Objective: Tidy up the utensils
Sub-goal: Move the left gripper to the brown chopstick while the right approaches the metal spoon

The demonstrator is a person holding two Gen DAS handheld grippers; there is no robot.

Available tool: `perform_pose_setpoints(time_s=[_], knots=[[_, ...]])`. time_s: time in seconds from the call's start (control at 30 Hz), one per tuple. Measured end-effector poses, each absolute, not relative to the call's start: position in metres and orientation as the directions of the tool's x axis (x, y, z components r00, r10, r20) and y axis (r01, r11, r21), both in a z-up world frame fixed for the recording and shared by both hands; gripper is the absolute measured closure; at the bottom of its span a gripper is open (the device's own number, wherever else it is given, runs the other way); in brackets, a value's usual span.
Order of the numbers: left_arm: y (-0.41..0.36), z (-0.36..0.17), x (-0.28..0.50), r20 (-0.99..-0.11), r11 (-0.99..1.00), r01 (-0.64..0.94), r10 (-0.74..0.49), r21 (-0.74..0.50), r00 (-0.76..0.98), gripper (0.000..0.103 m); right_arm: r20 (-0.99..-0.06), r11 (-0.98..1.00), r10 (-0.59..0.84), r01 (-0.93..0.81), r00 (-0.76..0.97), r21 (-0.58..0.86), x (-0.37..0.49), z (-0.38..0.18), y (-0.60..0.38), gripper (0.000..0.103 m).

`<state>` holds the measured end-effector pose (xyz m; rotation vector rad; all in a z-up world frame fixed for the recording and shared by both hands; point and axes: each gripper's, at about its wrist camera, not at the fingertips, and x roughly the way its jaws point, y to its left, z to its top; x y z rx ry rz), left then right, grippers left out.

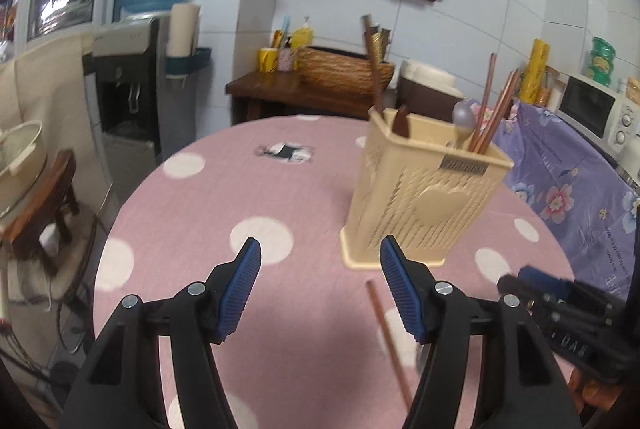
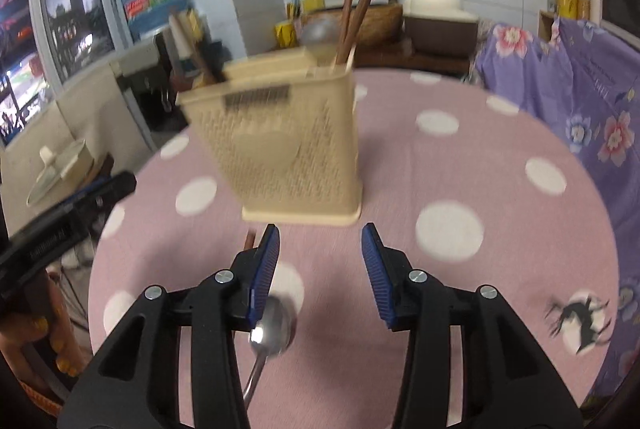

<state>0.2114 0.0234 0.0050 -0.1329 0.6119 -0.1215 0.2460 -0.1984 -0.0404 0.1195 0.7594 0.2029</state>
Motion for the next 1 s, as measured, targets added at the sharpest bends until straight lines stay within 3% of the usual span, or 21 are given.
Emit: perform_pose_setpoints(time_s=[0.53, 0.63, 0.8, 1.0], knots=[[0.041, -0.026, 0.181, -0.624, 0.987, 0.036, -0.125, -0.154, 0.771, 0.041, -0.792, 0.976, 0.204, -0.178, 0.576, 0.122, 0.199, -0.097, -0.148, 0.061], [0.04, -0.025, 0.178, -0.619, 0.987, 0.042, -0.128, -0.152, 0.775, 0.041, -0.795, 0.981, 0.177, -0.169, 0.58, 0.095, 0.197, -0.099, -0.146, 0.068], [0.037, -0.023, 0.176, -0.617, 0.987, 0.051, -0.134, -0.15, 0.775, 0.041, -0.787, 0.984, 0.145, -0.171, 0.6, 0.051, 0.196, -0.1, -0.145, 0.09], [0.031, -0.025, 0.175, -0.625, 0.987, 0.064, -0.143, -0.147, 0.767, 0.041, -0.78, 0.99, 0.123, -0.133, 0.614, 0.051, 0.201, -0.1, -0.17, 0.096]])
